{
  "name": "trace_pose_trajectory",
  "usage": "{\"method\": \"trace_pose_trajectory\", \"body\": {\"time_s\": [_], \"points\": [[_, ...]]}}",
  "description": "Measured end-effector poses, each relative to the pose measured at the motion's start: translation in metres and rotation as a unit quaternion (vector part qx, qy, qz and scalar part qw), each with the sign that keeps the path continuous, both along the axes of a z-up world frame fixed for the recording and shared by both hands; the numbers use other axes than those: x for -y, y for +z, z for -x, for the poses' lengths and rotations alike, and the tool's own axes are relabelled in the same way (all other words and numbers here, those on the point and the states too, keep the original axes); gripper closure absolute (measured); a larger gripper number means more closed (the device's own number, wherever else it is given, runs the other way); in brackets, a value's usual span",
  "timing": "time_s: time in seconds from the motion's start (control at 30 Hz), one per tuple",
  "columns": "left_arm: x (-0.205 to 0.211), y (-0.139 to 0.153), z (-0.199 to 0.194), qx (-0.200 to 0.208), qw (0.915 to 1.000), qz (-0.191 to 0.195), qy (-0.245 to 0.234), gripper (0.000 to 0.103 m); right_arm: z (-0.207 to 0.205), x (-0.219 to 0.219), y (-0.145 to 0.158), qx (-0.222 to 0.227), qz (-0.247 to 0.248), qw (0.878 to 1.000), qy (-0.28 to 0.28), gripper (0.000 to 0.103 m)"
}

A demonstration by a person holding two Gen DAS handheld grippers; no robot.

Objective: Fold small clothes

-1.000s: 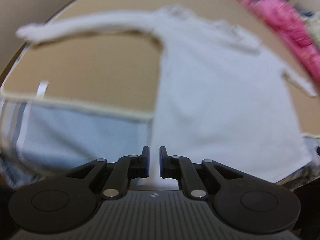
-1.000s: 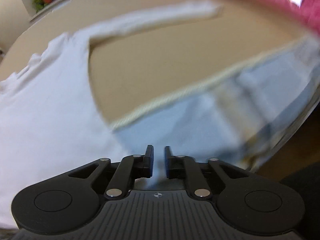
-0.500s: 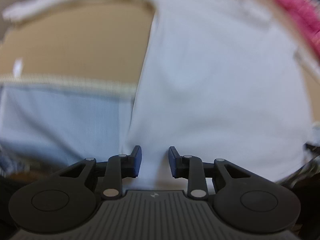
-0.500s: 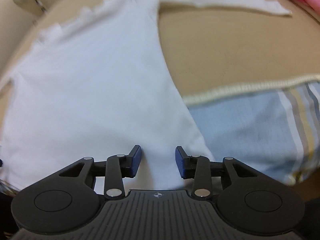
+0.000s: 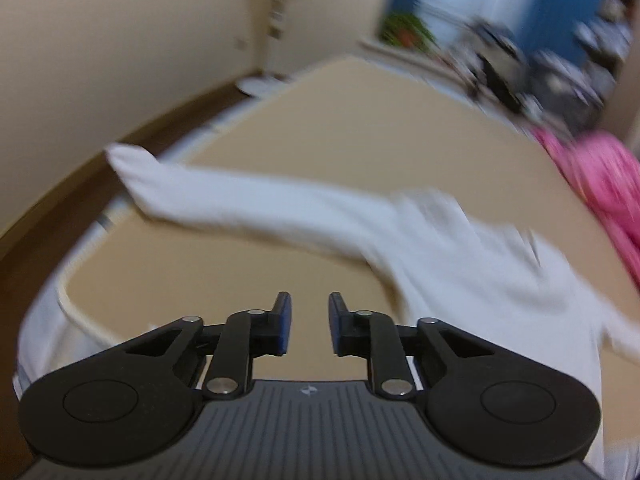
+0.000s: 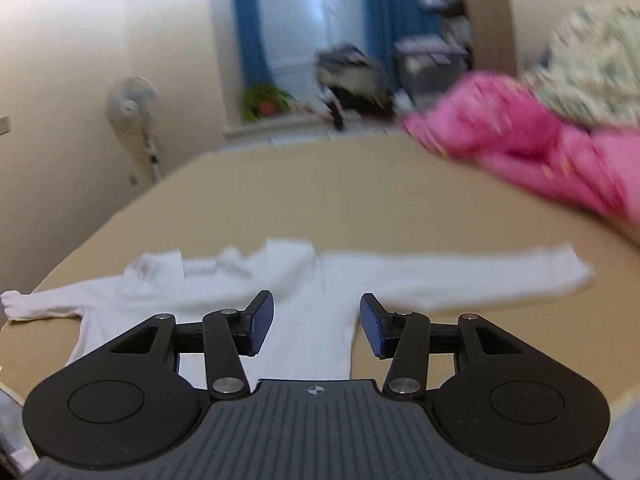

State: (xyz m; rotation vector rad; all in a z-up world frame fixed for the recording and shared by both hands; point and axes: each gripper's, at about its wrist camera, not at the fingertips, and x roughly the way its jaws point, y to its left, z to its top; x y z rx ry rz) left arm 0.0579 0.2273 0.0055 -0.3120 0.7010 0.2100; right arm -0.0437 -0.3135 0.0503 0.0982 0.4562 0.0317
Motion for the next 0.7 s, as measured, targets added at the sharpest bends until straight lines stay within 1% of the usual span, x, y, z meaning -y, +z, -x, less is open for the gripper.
{"method": "trace_pose_trajectory", "body": {"time_s": [0.07,0.1,0.13,0.17,0.23,0.27,0.3,0.33,0.37,0.4,0.43,0.47,0.57,0.6,0.7], "points": [[-0.034,0.003,-0.03,0.004,0.9991,0.018,0.038,0.087,-0.012,0.006,-0.011,0.001,0.015,1.0,0.002,0.055],[-0.054,0.002,-0.048,0.003,0.9978,0.027,0.061,0.087,-0.019,0.006,-0.019,-0.014,0.013,1.0,-0.012,0.063],[-0.068,-0.001,-0.059,0.004,0.9966,0.038,0.073,0.087,-0.035,0.01,-0.027,-0.037,0.006,0.999,-0.024,0.069],[-0.084,-0.006,-0.073,0.002,0.9949,0.051,0.087,0.087,-0.045,0.011,-0.032,-0.049,-0.009,0.998,-0.033,0.074],[-0.12,-0.025,-0.088,-0.008,0.9876,0.078,0.136,0.086,-0.061,0.008,-0.04,-0.054,-0.042,0.997,-0.039,0.074],[-0.134,-0.036,-0.09,-0.005,0.9843,0.092,0.15,0.084,-0.068,0.005,-0.045,-0.06,-0.049,0.996,-0.04,0.074],[-0.147,-0.053,-0.092,-0.005,0.9797,0.114,0.165,0.079,-0.073,0.001,-0.049,-0.065,-0.049,0.996,-0.04,0.074],[-0.162,-0.067,-0.095,-0.031,0.9734,0.14,0.179,0.078,-0.075,-0.005,-0.052,-0.068,-0.047,0.996,-0.039,0.074],[-0.177,-0.077,-0.101,-0.058,0.9616,0.18,0.199,0.078,-0.076,-0.009,-0.053,-0.071,-0.046,0.996,-0.036,0.074],[-0.189,-0.086,-0.1,-0.045,0.9528,0.218,0.206,0.071,-0.083,-0.013,-0.056,-0.074,-0.046,0.996,-0.031,0.074],[-0.199,-0.094,-0.103,-0.038,0.945,0.248,0.209,0.067,-0.088,-0.017,-0.057,-0.078,-0.043,0.996,-0.025,0.074],[-0.206,-0.099,-0.107,-0.037,0.9403,0.261,0.214,0.062,-0.091,-0.018,-0.059,-0.08,-0.037,0.996,-0.02,0.074],[-0.222,-0.118,-0.121,-0.042,0.9265,0.294,0.231,0.061,-0.103,-0.024,-0.064,-0.087,-0.023,0.996,-0.012,0.074],[-0.226,-0.123,-0.123,-0.039,0.9218,0.304,0.237,0.061,-0.106,-0.024,-0.065,-0.092,-0.024,0.995,-0.011,0.074],[-0.238,-0.128,-0.128,-0.011,0.9126,0.326,0.247,0.061,-0.113,-0.022,-0.069,-0.103,-0.028,0.994,-0.01,0.074]]}}
